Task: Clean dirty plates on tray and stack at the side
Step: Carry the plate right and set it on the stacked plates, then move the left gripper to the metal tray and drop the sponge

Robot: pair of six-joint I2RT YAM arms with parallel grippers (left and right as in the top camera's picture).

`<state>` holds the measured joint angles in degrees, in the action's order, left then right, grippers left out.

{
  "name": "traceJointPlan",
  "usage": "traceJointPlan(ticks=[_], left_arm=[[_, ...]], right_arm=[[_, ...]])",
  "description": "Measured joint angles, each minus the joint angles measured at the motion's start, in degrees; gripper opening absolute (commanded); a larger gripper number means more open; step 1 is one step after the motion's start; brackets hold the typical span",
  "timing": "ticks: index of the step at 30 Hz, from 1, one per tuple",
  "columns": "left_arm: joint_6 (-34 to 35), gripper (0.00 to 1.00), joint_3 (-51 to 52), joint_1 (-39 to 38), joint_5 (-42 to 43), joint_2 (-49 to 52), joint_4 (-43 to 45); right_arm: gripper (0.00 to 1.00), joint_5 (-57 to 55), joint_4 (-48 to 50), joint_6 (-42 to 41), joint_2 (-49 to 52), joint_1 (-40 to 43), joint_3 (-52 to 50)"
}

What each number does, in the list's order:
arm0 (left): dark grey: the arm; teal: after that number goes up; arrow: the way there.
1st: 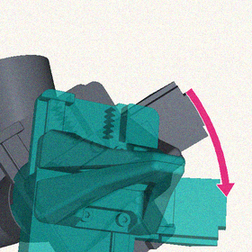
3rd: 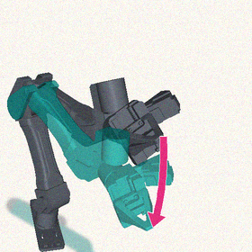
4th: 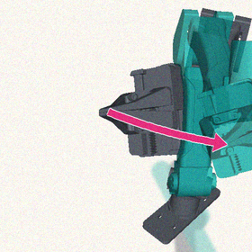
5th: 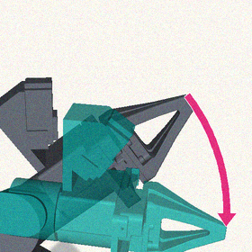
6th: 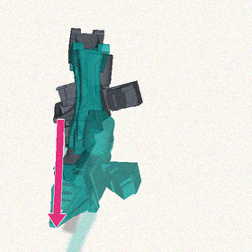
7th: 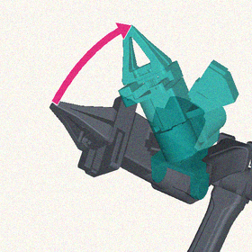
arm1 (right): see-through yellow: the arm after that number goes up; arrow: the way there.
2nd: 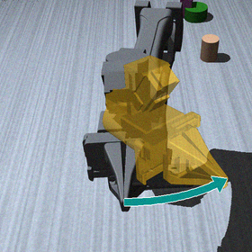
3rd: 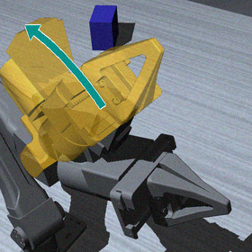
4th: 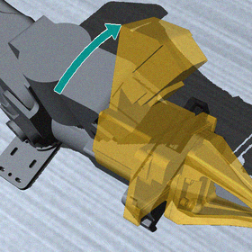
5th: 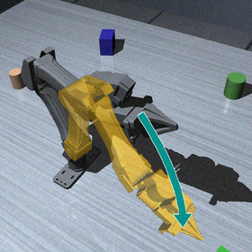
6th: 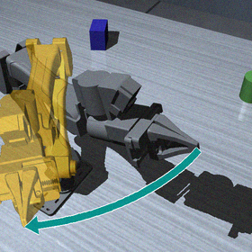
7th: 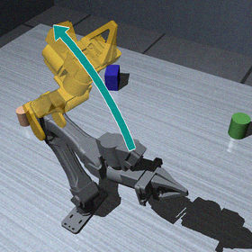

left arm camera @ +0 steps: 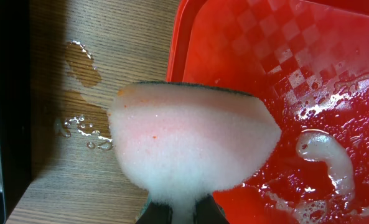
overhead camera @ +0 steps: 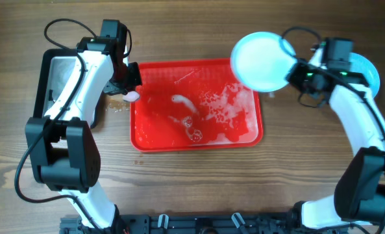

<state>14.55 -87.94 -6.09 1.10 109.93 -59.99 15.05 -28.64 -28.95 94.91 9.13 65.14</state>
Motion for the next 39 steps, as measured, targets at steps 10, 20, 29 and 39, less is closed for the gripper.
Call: traceJointPlan(ticks=[10,20,29,39], left_arm=[[-0.02,0.04,0.00,-4.70,-0.02,0.00,0.92],[0.00,0.04,0.00,-9.22,0.00,0.00,2.62],[-0.02,0.04,0.00,-9.22,-0.02,0.00,2.58],[0.00,0.04,-0.39,-2.08,-0.22,-16.50,-7.63]], right_arm=[[0.04,-10.19,2.16,-7.45,0.00,24.94,0.00],[0.04,-19.10,8.26,-7.02,11.19,25.07,0.00],[1.00,-12.98,9.27,-5.73,13.44,25.05,0.85],[1.00,6.75,-3.67,-0.13,-16.13,17.07,3.41]])
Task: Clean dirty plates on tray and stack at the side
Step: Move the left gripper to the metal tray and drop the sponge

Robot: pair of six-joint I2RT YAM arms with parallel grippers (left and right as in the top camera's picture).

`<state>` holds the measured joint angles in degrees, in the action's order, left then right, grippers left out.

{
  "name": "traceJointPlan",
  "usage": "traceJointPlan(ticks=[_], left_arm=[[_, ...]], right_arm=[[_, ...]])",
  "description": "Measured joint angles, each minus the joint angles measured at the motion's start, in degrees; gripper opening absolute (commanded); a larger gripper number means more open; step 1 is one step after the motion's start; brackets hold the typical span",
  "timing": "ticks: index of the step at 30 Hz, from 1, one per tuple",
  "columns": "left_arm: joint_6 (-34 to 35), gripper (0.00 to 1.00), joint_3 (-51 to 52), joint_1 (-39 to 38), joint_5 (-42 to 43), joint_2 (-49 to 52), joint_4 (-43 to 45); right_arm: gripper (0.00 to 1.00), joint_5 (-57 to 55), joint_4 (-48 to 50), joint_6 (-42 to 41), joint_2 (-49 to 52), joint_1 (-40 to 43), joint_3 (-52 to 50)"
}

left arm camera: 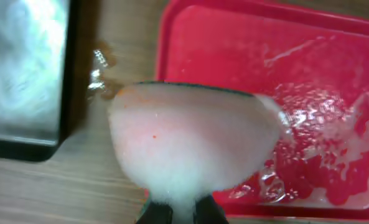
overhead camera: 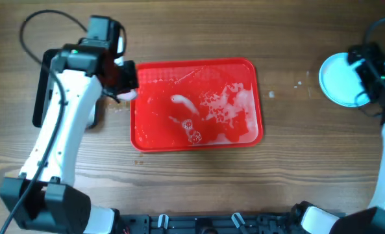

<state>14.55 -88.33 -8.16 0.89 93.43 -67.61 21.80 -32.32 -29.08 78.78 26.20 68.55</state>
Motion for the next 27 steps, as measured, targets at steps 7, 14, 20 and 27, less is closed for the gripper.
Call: traceJointPlan(ticks=[7,14,20,27], left_arm=[[1.86,0.04,4.63,12.17,-5.20,1.18,9.20],[-2.60,0.13,9.11,19.93,-7.28,7.87,23.67],[-0.70,0.55,9.11,25.70,-6.99,12.44,24.87],[-0.26,0.91,9.14,25.70,-6.38,12.90,24.70]], right_arm=[[1.00,0.59,-5.25,5.18,1.11,-23.47,-0.17],[1.00,-4.55,-5.40,5.40,1.64,-30.36,-0.22],[1.00,-5.38,-5.84,5.42,1.64,-30.36,-0.22],[1.00,-5.84,-6.08,7.39,1.64,-30.36,-0.22]])
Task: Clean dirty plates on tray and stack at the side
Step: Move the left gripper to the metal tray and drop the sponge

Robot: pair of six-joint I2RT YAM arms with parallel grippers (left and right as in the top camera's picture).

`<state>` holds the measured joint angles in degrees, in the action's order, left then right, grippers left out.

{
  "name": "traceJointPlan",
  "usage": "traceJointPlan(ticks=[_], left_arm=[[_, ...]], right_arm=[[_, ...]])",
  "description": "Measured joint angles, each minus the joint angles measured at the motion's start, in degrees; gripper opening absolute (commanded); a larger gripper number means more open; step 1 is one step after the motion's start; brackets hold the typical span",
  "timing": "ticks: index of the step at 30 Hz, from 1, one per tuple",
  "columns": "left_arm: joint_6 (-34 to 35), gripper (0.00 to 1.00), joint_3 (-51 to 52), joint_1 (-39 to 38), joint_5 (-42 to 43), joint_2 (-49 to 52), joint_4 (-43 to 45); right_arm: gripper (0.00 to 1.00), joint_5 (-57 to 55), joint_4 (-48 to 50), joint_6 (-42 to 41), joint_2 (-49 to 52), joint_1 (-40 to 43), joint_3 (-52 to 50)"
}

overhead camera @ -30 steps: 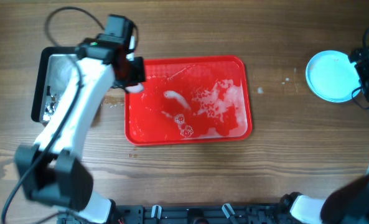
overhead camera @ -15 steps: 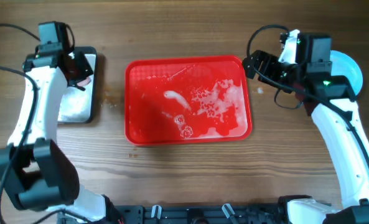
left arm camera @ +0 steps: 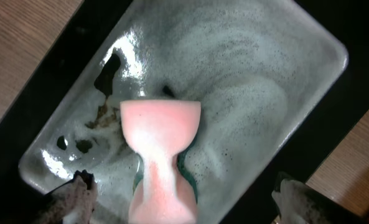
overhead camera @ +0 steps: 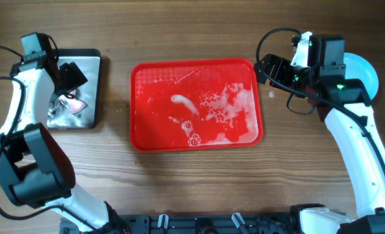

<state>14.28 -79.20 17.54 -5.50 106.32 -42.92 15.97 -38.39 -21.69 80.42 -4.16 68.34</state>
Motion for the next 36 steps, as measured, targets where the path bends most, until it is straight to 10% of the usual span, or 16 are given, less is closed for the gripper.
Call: traceJointPlan(ticks=[5,11,15,36], left_arm=[[-0.20,0.56,0.11,0.00,1.49,-4.74,-1.16],[0.07,0.57,1.79,0.00,2.43,-3.10,1.01],[1.53,0.04,2.49,0.00,2.38,-0.76,1.07],[16.96,0.04,3.65,-0.55,-5.11,3.52,4.13]], right_arm=[[0.99,-0.02,-0.22,1.05,0.00,0.00,-0.02],[1.00,-0.02,-1.46,1.07,0.00,0.00,-0.04],[1.00,0.00,-1.88,1.07,0.00,0.00,-0.04],[1.00,-0.63,-2.73,2.56,0.00,0.00,-0.07]])
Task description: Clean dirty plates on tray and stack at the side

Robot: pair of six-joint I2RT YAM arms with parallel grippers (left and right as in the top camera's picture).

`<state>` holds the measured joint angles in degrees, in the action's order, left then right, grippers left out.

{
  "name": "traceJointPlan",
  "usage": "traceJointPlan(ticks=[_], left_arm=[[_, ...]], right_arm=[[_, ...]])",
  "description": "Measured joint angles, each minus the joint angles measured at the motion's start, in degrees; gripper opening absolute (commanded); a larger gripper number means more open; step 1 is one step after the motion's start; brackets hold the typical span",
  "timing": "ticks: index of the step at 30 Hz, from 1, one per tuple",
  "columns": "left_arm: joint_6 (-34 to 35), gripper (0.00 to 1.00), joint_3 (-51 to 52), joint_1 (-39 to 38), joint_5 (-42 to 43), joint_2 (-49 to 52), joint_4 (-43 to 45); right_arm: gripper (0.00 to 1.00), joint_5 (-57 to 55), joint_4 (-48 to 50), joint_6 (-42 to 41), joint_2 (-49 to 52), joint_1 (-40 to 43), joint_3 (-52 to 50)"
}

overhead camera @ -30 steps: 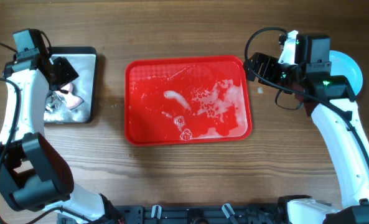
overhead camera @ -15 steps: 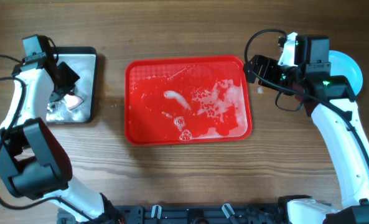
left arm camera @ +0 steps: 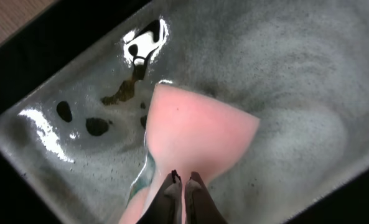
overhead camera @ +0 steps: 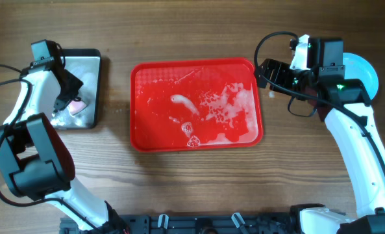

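Note:
The red tray (overhead camera: pixel 134 130) lies mid-table, wet with foam and with no plate on it. A light blue plate stack (overhead camera: pixel 367 73) sits at the far right, partly behind my right arm. My right gripper (overhead camera: pixel 265 73) hovers open and empty at the tray's top right corner. My left gripper (overhead camera: pixel 69 97) is down in the black basin (overhead camera: pixel 97 84) of soapy water. It is shut on the pink sponge (left arm camera: pixel 196 130), which the left gripper (left arm camera: pixel 184 182) pinches at its narrow waist.
Grey soapy water (left arm camera: pixel 296 93) fills the basin, with a few dark specks near its corner. Foam and water streaks (overhead camera: pixel 228 107) cover the right half of the tray. Bare wooden table surrounds the tray and the basin.
My left gripper was open over the sponge in the basin; now it is shut on the sponge. My right arm has barely moved.
First my left gripper held the sponge at the tray's left edge while my right held a blue plate over the tray's corner. Then the plate was at the far right. Later the sponge lay released in the basin and my right gripper was empty. Now the sponge is gripped again.

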<state>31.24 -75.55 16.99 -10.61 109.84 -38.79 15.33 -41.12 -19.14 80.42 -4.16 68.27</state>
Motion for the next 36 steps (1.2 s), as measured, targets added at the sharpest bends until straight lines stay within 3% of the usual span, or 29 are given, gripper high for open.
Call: traceJointPlan(ticks=[9,16,17,20,22,23,24,30,36], left_arm=[[0.00,0.04,2.56,-0.17,-2.05,4.02,4.26],[-0.02,0.04,0.85,-0.15,-2.16,4.04,0.20],[-0.02,0.10,0.33,-0.15,-1.99,3.72,-1.81],[0.17,0.58,-0.35,-0.17,-1.57,-0.94,-4.66],[0.35,0.77,-1.14,-0.17,-1.55,-6.27,-4.79],[0.26,0.92,-1.75,-0.17,-1.53,-8.83,-4.74],[0.39,1.00,-2.14,-0.17,-1.55,-10.86,-4.79],[-6.12,1.00,-2.29,-0.15,4.68,-19.82,-8.24],[-16.15,1.00,-2.32,-0.15,15.98,-41.94,-17.33]], right_arm=[[1.00,-0.44,0.00,1.49,0.00,0.00,0.00],[1.00,-0.44,-0.02,1.51,0.00,0.00,0.00],[1.00,-0.44,-0.02,1.49,0.00,0.00,0.00],[1.00,-0.44,-0.02,1.49,0.00,0.00,0.00],[1.00,-0.44,0.02,1.49,0.00,0.00,0.00],[1.00,-0.44,0.31,1.49,0.00,0.00,0.00],[1.00,-0.44,1.14,1.51,0.00,0.00,0.00],[1.00,-0.57,3.10,1.51,-0.55,0.00,0.39],[1.00,-0.85,6.84,1.51,-3.52,0.00,1.31]])
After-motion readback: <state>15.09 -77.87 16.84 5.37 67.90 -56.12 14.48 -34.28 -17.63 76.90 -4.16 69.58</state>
